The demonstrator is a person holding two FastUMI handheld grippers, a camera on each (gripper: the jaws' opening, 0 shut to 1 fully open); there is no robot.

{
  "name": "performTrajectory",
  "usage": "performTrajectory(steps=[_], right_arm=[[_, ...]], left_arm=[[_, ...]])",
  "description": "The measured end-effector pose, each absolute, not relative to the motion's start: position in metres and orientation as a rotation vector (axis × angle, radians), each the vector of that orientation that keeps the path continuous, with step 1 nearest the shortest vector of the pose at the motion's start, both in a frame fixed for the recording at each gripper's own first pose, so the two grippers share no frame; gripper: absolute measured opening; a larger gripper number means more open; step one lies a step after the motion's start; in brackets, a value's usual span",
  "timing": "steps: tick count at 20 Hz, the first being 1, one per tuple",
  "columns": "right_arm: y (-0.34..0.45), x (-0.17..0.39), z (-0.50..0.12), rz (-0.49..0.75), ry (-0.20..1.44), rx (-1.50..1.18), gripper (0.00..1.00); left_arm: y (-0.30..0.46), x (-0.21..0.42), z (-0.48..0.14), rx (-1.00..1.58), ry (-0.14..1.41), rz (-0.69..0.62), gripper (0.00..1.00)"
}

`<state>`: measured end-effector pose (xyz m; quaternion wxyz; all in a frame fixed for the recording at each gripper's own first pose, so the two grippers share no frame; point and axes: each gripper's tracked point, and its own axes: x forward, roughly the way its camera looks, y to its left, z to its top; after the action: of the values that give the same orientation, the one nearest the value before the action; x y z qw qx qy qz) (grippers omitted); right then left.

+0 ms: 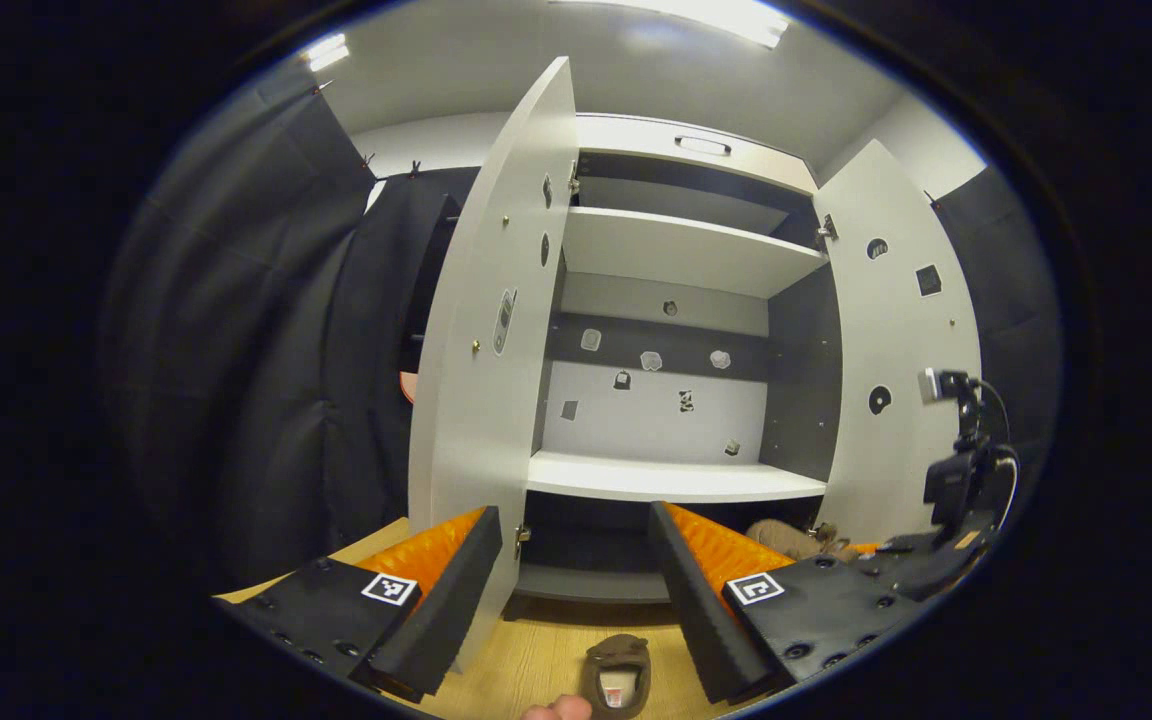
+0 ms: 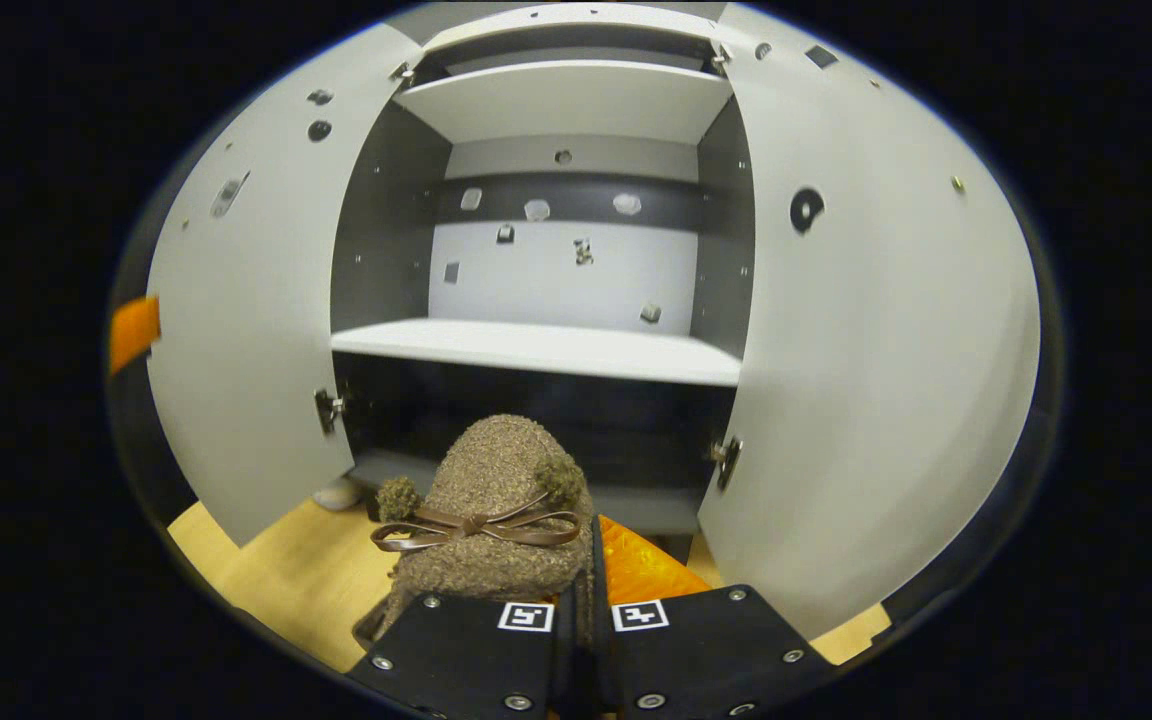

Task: Grab one shoe with the right hand and put it into the shoe cabinet, grab the other shoe with the left hand and put it into the shoe cabinet; then close the right door with the right hand and the left door with the left hand.

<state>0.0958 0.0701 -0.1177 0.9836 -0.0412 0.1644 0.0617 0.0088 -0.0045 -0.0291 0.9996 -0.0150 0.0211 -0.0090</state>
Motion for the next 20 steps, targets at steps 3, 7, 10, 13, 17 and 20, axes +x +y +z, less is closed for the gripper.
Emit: performTrajectory(steps=[3, 7, 10, 13, 17, 20], right_arm=[[0.07, 0.154, -0.057, 0.103, 0.266, -0.07, 0.07], [0.076, 0.241, -0.031, 0.068, 0.293, 0.015, 0.07], [0.075, 0.308, -0.032, 0.03, 0.342, 0.042, 0.07], [0.065, 0.364, -0.054, -0.027, 0.428, -0.018, 0.07], [0.063, 0.391, -0.095, -0.063, 0.542, -0.027, 0.07], [0.055, 0.393, -0.113, -0.092, 0.589, -0.053, 0.07]], left_arm=[[-0.01, 0.006, -0.028, -0.025, 0.04, -0.038, 0.97], [-0.008, 0.002, -0.026, -0.002, 0.034, -0.035, 0.97], [-0.004, -0.001, -0.029, -0.003, 0.05, -0.025, 0.97], [0.001, -0.003, -0.03, -0.004, 0.06, -0.015, 0.97], [0.011, -0.005, -0.03, 0.0, 0.056, 0.005, 0.97], [0.017, -0.006, -0.029, -0.018, 0.061, 0.013, 0.96]])
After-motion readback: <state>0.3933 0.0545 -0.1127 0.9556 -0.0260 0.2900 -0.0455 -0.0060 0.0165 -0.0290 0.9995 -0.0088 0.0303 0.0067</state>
